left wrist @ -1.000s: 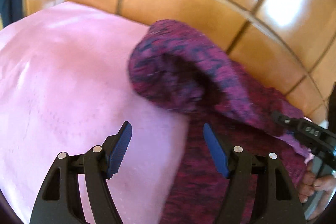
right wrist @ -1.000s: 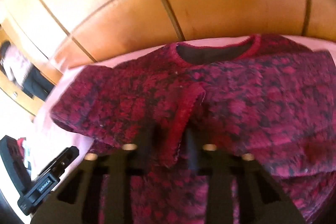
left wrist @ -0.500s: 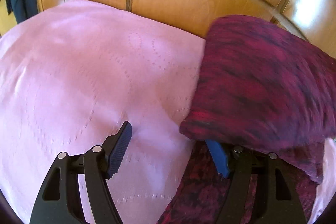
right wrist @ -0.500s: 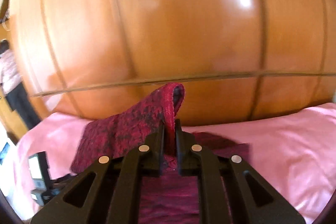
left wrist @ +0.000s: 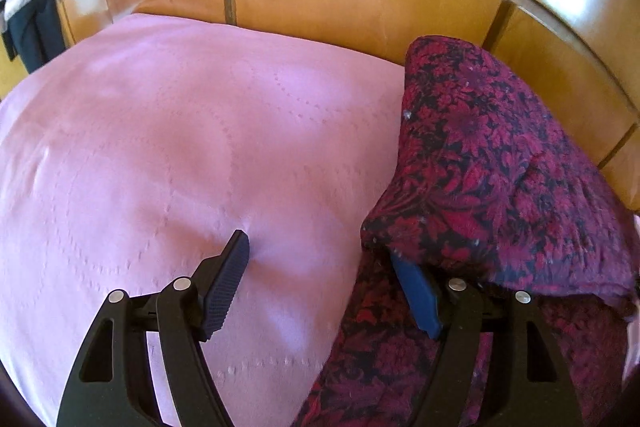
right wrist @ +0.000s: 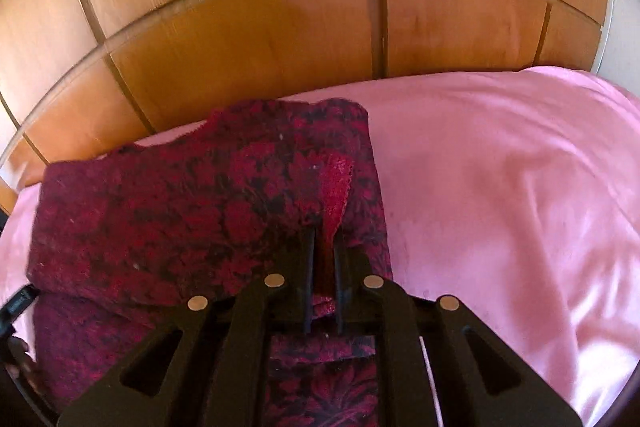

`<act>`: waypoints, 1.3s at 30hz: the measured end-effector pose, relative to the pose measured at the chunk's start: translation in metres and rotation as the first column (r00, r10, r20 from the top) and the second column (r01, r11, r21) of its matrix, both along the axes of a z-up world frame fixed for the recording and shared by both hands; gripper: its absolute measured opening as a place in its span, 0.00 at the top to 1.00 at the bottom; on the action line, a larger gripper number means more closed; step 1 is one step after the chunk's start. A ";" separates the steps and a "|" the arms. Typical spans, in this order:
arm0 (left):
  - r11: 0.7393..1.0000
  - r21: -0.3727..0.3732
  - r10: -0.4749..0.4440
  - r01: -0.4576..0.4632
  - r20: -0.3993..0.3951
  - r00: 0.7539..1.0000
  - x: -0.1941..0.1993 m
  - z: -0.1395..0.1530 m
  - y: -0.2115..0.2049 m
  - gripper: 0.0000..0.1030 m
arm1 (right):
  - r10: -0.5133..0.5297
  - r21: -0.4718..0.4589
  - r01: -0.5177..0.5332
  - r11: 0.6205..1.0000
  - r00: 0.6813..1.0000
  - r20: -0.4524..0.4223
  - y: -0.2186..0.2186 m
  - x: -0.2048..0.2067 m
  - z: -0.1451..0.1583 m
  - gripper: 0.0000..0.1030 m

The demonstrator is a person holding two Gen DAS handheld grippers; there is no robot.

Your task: Fold small clothes

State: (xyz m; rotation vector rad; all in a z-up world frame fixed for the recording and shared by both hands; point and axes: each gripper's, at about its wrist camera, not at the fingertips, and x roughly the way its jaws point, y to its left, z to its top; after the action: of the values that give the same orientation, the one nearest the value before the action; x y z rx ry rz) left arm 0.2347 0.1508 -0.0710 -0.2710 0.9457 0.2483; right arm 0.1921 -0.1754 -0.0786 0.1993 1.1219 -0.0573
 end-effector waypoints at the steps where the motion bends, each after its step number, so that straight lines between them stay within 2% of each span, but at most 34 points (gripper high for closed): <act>1: 1.000 -0.015 -0.009 0.009 0.004 1.000 -0.003 0.001 0.001 0.32 | -0.004 0.014 0.004 1.000 1.000 -0.002 -0.003 -0.001 0.002 0.93; 4: 0.990 -0.133 -0.050 0.055 0.042 0.998 -0.018 0.009 0.017 0.32 | -0.003 0.044 0.003 0.999 1.000 -0.004 -0.005 0.000 0.005 0.93; 7: 0.961 -0.262 -0.063 0.086 0.094 0.994 -0.020 0.021 0.040 0.32 | 0.001 0.053 -0.002 0.999 1.000 0.005 -0.010 -0.003 0.005 0.93; 10: 0.913 -0.400 -0.029 0.073 0.115 0.993 -0.003 0.028 0.064 0.32 | -0.013 0.086 0.012 0.996 1.000 0.013 -0.013 -0.004 0.001 0.92; 11: 0.887 -0.454 -0.033 0.085 0.120 0.992 0.009 0.028 0.071 0.32 | -0.015 0.098 0.013 0.995 1.000 0.017 -0.015 -0.006 0.000 0.92; 12: 0.871 -0.482 -0.039 0.092 0.119 0.992 0.020 0.027 0.074 0.32 | -0.014 0.103 0.012 0.995 1.000 0.019 -0.017 -0.007 0.001 0.92; 16: 0.859 -0.498 -0.079 0.116 0.095 0.992 0.059 0.019 0.072 0.32 | 0.009 0.109 -0.011 0.994 1.000 0.023 -0.020 -0.008 0.002 0.92; 19: 0.826 -0.544 -0.122 0.147 0.082 0.989 0.087 0.010 0.065 0.32 | 0.023 0.119 -0.026 0.993 0.999 0.027 -0.022 -0.008 0.001 0.89; 21: 0.819 -0.558 -0.117 0.135 0.068 0.991 0.103 0.003 0.063 0.32 | 0.028 0.120 -0.032 0.992 0.999 0.032 -0.022 -0.009 0.001 0.89; 24: 0.785 -0.604 -0.123 0.137 0.064 0.990 0.121 -0.007 0.059 0.33 | 0.035 0.112 -0.040 0.993 0.999 0.038 -0.021 -0.010 0.000 0.89; 25: 0.773 -0.618 -0.127 0.144 0.072 0.989 0.125 -0.008 0.058 0.37 | 0.038 0.109 -0.042 0.993 0.999 0.038 -0.021 -0.009 0.000 0.89; 26: 0.757 -0.634 -0.141 0.160 0.081 0.987 0.130 -0.009 0.056 0.55 | 0.041 0.105 -0.044 0.994 0.999 0.037 -0.020 -0.009 0.000 0.89; 27: 0.759 -0.628 -0.154 0.171 0.082 0.985 0.133 -0.008 0.052 0.66 | 0.043 0.097 -0.047 0.994 0.998 0.034 -0.019 -0.008 0.001 0.89; 29: 0.809 -0.556 -0.151 0.190 0.116 0.982 0.128 0.001 0.043 0.78 | 0.051 0.064 -0.054 0.996 0.998 0.033 -0.015 -0.007 0.006 0.91; 30: 0.836 -0.508 -0.153 0.209 0.151 0.977 0.121 0.010 0.038 0.80 | 0.064 0.040 -0.066 0.997 0.997 0.051 -0.010 -0.010 0.015 0.92; 32: 0.878 -0.415 -0.173 0.239 0.190 0.967 0.105 0.022 0.029 0.80 | 0.099 0.005 -0.100 0.995 0.991 0.092 -0.002 -0.017 0.033 0.93; 34: 0.925 -0.292 -0.201 0.243 0.167 0.965 0.095 0.023 0.017 0.80 | 0.122 -0.041 -0.118 0.992 0.989 0.089 0.003 -0.024 0.041 0.93; 37: 0.956 -0.200 -0.202 0.213 0.076 0.976 0.108 0.002 0.003 0.78 | 0.119 -0.061 -0.118 0.991 0.993 0.020 0.005 -0.026 0.019 0.93; 39: 0.969 -0.142 -0.195 0.201 0.054 0.979 0.116 0.000 -0.004 0.68 | 0.106 -0.058 -0.105 0.993 0.994 0.007 0.005 -0.025 0.009 0.93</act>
State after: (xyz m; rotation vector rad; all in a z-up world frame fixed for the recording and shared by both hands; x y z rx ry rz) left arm 0.3504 0.1464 -0.0715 -0.3126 0.9456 -0.0110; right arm 0.1669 -0.1707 -0.0700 0.0882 1.1179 0.0051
